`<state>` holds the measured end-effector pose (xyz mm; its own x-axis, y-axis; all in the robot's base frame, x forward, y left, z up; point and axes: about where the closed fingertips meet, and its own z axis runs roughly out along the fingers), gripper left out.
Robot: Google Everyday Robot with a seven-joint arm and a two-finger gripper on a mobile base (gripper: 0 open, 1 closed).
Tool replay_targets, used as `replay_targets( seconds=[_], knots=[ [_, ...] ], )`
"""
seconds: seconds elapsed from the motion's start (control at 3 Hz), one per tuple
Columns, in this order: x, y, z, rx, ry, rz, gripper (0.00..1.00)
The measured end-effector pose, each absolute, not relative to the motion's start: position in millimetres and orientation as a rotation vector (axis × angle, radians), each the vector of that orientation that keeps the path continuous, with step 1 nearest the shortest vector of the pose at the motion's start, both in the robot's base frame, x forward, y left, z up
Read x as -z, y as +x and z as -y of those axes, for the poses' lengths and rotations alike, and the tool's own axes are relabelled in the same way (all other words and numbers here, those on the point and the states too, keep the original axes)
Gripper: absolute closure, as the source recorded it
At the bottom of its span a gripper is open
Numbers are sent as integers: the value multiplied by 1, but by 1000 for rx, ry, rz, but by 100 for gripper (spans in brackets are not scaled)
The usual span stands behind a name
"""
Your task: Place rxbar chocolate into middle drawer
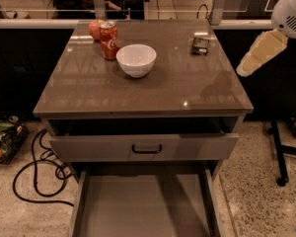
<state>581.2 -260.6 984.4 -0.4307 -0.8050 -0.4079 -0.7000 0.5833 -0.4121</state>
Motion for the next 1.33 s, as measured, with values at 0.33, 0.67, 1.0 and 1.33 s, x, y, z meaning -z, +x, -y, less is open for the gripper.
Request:
replay_targets(
  seconds=[0.33, 0.67, 1.0, 1.33],
  knots=[
    [-978, 614, 268, 209, -986, -2187, 0],
    [-975, 641, 271, 159, -808, -2121, 0],
    [-988, 673, 265, 113, -693, -2024, 0],
    [-987, 673, 265, 113, -692, -2025, 0]
  ],
)
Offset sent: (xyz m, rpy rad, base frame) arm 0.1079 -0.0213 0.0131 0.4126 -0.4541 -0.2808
